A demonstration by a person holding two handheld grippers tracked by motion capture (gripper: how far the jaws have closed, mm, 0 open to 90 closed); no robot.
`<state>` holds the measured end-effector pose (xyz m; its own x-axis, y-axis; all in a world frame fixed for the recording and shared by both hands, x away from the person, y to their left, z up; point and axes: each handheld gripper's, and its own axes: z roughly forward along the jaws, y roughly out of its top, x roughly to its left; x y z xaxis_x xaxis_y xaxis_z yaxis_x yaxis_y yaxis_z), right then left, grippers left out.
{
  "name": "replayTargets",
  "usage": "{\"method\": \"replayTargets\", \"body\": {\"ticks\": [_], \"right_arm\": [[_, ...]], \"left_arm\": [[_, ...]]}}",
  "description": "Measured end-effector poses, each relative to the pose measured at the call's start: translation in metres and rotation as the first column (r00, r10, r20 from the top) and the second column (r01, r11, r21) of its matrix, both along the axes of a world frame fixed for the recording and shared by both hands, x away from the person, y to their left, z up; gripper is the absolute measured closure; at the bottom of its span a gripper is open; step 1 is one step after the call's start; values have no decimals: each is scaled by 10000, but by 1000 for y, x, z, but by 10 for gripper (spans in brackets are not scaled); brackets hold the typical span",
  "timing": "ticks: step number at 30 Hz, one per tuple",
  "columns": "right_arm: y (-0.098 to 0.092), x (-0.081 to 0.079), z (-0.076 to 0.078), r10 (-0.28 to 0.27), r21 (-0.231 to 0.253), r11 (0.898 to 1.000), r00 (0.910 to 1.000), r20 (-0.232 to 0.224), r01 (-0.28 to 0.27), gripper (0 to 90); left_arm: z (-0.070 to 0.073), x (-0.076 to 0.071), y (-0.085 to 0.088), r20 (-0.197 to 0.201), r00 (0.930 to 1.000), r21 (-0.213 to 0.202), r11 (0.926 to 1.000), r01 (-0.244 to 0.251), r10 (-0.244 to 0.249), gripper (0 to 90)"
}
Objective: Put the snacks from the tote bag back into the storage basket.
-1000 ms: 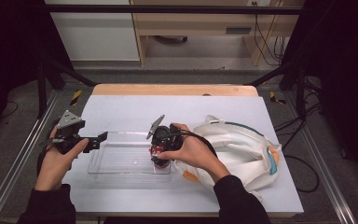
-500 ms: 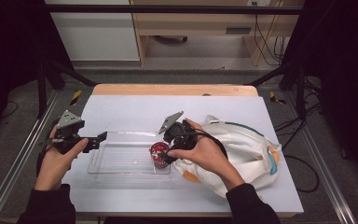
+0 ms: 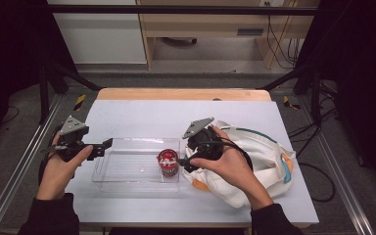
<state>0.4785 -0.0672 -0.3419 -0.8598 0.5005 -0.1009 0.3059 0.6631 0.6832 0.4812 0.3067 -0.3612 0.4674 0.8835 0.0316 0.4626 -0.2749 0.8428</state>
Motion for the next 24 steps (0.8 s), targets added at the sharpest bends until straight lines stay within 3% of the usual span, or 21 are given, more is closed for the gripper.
{"method": "replayTargets", "body": {"ticks": [14, 24], "right_arm": [[-36, -14, 4, -796, 629, 9949, 9967, 139, 786, 84], [-72, -30, 12, -1782, 1167, 9782, 9828, 490, 1716, 79]], "left_arm": [[1, 0, 3, 15, 10000, 12, 10000, -37, 37, 38], [1, -1, 6, 53, 9999, -45, 9999, -164, 164, 38]]}}
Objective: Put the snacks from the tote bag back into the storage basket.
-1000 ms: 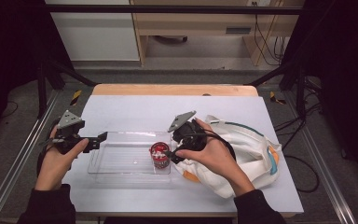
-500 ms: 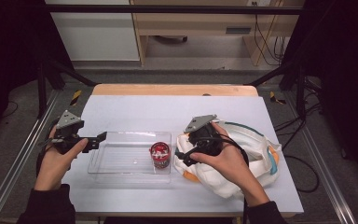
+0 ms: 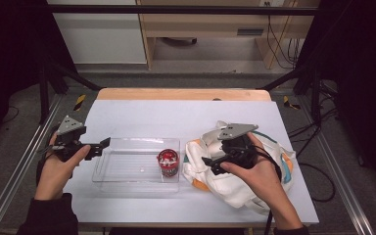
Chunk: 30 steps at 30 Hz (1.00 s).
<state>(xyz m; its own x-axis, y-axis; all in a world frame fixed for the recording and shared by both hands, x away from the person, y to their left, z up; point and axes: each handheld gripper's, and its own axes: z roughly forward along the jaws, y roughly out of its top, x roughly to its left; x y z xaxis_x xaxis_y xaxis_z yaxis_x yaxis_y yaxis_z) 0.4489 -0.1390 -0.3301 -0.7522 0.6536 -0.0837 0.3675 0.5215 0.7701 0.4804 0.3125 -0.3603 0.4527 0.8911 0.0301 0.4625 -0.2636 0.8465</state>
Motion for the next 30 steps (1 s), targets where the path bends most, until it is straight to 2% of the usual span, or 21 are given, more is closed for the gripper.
{"method": "replayTargets", "body": {"ticks": [10, 20, 21, 30], "right_arm": [[-31, -10, 2, -726, 369, 9967, 9970, 262, 716, 78], [-58, -16, -4, -1615, 484, 9860, 9863, 336, 1598, 78], [-67, -16, -5, -1891, 489, 9811, 9812, 378, 1872, 79], [-97, -17, -11, -2860, 784, 9561, 9573, 412, 2823, 81]], "left_arm": [[0, 0, 1, -4, 10000, 2, 10000, -13, 13, 38], [1, -1, 3, 45, 10000, 4, 10000, -42, 42, 38], [1, -1, 3, 24, 10000, -11, 10000, -66, 66, 38], [0, -1, 10, 81, 9996, -145, 9996, -252, 253, 40]]}}
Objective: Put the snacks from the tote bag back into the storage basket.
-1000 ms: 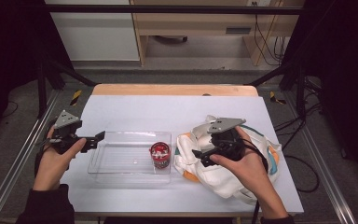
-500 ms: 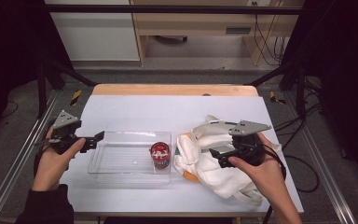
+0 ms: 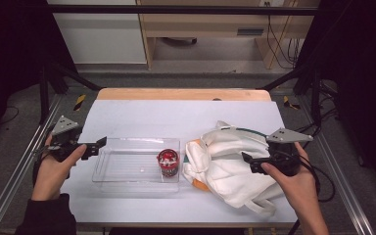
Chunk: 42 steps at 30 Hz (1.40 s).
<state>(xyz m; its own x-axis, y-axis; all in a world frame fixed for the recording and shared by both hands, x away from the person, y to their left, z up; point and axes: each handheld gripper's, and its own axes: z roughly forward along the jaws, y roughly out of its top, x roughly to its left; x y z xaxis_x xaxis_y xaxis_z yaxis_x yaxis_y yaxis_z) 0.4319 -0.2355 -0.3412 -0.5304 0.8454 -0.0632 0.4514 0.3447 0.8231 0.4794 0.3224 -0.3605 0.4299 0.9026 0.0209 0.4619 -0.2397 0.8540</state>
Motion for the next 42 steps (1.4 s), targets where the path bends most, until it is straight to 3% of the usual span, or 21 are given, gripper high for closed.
{"method": "replayTargets", "body": {"ticks": [8, 16, 42], "right_arm": [[-18, 3, -17, -763, -4, 9971, 9970, -129, 763, 83], [-25, 4, -34, -1029, 98, 9946, 9940, -378, 1033, 83], [-15, -9, -66, -1005, -7, 9949, 9947, -200, 1005, 80]], "left_arm": [[-3, 1, 8, -46, 9998, -83, 9997, -214, 213, 43], [-6, 2, 10, -128, 9996, -61, 9997, -234, 233, 44], [-9, 5, 8, -203, 9997, -16, 9999, -164, 164, 44]]}}
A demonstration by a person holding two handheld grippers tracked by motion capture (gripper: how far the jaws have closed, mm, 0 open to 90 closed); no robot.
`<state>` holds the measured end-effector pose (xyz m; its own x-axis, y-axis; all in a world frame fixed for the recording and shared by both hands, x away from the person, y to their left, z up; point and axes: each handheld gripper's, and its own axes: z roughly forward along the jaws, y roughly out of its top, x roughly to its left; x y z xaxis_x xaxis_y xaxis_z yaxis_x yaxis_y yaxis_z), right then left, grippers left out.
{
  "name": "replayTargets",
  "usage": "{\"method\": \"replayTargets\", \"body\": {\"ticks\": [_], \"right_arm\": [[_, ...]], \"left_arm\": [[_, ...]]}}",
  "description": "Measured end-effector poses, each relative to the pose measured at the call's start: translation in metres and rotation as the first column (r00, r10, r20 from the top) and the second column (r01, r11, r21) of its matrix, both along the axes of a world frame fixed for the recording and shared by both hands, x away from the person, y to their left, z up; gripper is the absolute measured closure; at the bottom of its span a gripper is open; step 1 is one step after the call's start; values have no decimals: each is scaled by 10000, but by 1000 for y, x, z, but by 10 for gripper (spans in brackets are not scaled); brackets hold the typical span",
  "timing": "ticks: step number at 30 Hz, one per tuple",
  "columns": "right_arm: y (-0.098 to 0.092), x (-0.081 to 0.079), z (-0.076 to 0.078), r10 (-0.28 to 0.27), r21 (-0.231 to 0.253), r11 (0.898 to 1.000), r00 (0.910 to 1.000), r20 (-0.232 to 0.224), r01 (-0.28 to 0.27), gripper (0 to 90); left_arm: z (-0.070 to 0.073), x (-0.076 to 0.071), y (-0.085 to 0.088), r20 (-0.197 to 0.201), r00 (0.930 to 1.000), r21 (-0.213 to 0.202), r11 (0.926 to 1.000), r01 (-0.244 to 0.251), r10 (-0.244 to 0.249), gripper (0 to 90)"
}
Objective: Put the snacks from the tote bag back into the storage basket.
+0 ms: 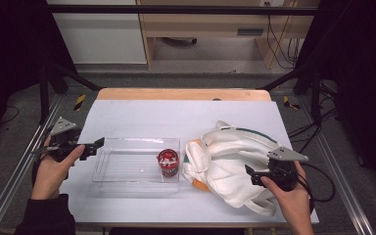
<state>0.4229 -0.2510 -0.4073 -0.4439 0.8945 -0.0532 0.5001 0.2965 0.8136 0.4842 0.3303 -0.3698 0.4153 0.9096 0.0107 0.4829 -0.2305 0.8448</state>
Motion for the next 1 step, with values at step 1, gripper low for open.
{"method": "replayTargets", "body": {"ticks": [1], "right_arm": [[0, -2, -2, -48, 6, 10000, 10000, 46, 48, 80]], "left_arm": [[0, 0, -1, -22, 10000, 17, 10000, 22, -22, 44]]}}
